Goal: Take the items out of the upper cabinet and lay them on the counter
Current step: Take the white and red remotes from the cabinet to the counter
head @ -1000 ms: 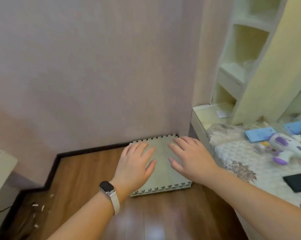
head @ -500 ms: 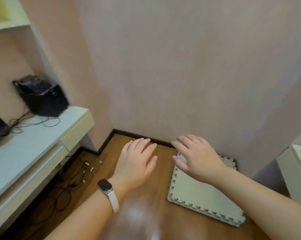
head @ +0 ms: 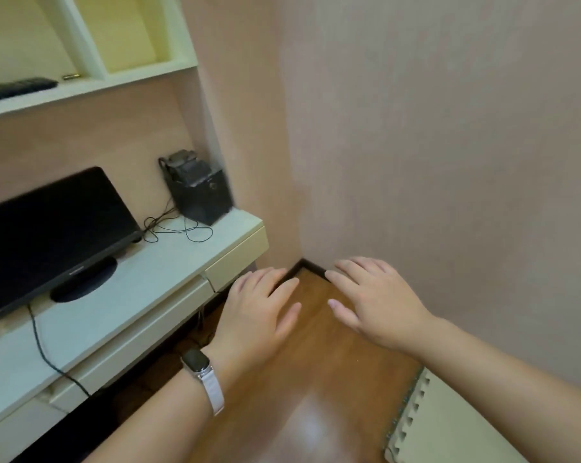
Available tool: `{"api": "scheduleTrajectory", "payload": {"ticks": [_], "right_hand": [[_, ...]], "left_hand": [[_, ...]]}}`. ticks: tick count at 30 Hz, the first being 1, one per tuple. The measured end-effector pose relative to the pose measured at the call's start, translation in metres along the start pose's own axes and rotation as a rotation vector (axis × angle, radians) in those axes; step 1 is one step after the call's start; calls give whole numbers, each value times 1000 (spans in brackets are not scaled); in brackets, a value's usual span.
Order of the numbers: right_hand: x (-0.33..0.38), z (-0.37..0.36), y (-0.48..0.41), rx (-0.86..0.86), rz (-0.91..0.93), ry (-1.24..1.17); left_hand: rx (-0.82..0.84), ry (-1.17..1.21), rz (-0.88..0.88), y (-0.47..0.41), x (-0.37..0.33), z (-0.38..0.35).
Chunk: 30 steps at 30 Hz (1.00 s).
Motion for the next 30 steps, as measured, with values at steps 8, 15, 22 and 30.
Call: {"api": "scheduleTrajectory", "payload": {"ticks": [8, 15, 22, 30], "right_hand": [[-76, 2, -78, -91, 177, -30], [-97, 0, -142, -126, 287, -61], [-102, -11, -217, -173, 325, -55], [-99, -37, -333, -144, 317, 39]], "left_hand": [[-104, -130, 125, -83, 3, 14], [-118, -203, 244, -126, 37, 30], [-151, -221, 284, -169, 99, 31], [-250, -160, 234, -241, 193, 38]]}}
Point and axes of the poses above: each hand's wrist, its own y-axis away from the middle knuckle, its own z-axis out of the back of the hand, x = y × z, the point moved 10 cm from there along -y, towards the middle knuckle, and after that the axes turned 15 degrees about z, right-handed, at the moved point
